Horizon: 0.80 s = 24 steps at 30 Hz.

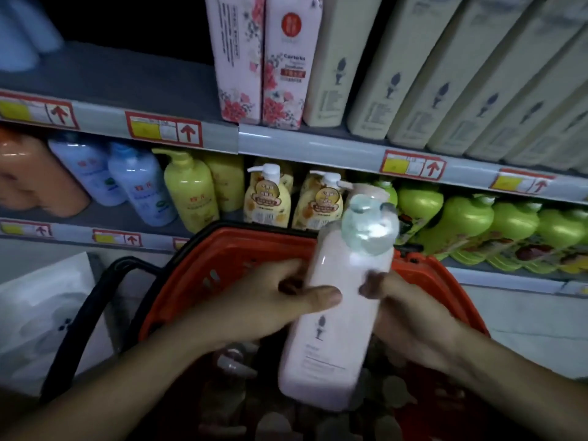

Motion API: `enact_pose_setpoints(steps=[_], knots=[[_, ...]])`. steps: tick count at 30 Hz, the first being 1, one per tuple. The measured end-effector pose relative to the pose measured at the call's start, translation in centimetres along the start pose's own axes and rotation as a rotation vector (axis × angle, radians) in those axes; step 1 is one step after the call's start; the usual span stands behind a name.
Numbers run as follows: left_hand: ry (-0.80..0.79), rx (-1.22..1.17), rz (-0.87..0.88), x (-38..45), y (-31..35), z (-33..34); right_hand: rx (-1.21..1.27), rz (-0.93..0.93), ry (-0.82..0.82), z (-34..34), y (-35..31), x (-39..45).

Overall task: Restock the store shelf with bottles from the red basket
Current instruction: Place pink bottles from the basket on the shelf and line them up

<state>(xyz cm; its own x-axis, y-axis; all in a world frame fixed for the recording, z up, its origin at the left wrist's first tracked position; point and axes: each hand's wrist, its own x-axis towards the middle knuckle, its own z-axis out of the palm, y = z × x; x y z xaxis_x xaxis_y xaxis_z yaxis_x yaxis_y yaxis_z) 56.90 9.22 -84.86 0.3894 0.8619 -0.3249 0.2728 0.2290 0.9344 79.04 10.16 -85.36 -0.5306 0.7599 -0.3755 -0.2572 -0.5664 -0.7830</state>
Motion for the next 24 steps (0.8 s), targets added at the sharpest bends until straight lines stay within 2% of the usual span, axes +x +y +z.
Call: enact_pose_setpoints(steps=[2,5,10,13,18,21,24], knots=[[-0.058,-0.072,0.038,0.3,0.5,0.8,0.011,-0.036,-0.047,-0.1,-1.5,0.0],[-0.07,-0.122,0.045,0.9,1.7,0.5,-0.088,-0.107,0.006,0.1,-2.6,0.2],[0.017,-0.088,0.051,1.5,3.1,-0.8,-0.053,-0.181,0.049,0.4,-3.8,0.6],[0.014,-0.061,0.112,0.9,4.0,-1.0,-0.067,-0.237,0.09,0.7,-4.5,0.3],[0.189,-0.004,0.232,-1.2,7.0,-0.3,-0.318,-0.356,0.199,3.3,-6.4,-2.5],[0.209,0.076,0.364,-2.1,10.9,0.2,-0.576,-0.472,0.316,5.1,-8.8,-5.4],[0.228,0.123,0.484,-2.6,16.1,0.6,-0.715,-0.567,0.418,6.5,-12.8,-8.3]])
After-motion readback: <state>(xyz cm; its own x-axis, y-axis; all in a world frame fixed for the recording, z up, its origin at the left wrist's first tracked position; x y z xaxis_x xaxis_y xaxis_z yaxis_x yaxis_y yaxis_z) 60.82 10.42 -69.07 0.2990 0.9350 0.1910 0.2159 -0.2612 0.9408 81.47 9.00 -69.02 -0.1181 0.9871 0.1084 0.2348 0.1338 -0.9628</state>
